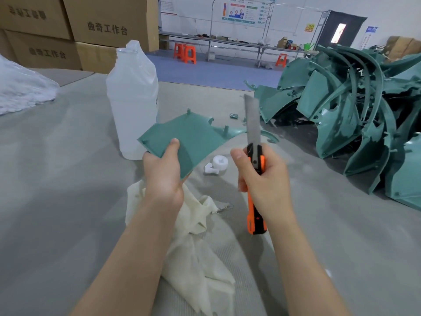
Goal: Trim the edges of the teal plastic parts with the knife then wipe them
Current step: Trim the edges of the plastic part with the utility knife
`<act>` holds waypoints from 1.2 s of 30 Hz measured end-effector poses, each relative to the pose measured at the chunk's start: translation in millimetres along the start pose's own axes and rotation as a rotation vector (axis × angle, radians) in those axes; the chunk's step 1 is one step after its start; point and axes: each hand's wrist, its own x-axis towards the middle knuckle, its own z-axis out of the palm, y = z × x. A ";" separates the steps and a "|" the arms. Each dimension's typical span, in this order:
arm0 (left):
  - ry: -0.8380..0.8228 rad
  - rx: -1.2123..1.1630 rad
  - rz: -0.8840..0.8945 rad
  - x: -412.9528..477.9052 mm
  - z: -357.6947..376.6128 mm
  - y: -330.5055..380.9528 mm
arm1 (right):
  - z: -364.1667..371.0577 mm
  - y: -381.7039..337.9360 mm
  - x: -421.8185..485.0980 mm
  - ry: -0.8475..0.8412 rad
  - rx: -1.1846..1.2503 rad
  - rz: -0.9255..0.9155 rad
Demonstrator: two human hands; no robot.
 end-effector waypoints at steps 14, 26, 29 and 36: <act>-0.042 0.260 0.614 -28.1 11.4 -9.2 | 5.6 -3.6 -0.5 0.118 0.018 0.161; -0.121 0.112 0.231 -10.8 6.6 -9.4 | -8.5 -12.1 2.3 -0.042 0.327 0.232; -0.114 0.077 0.137 -8.2 4.4 -3.3 | -13.0 -10.7 3.8 -0.035 0.443 0.226; -0.039 0.002 0.078 -9.3 0.9 5.8 | -23.8 9.0 13.1 0.168 0.031 0.254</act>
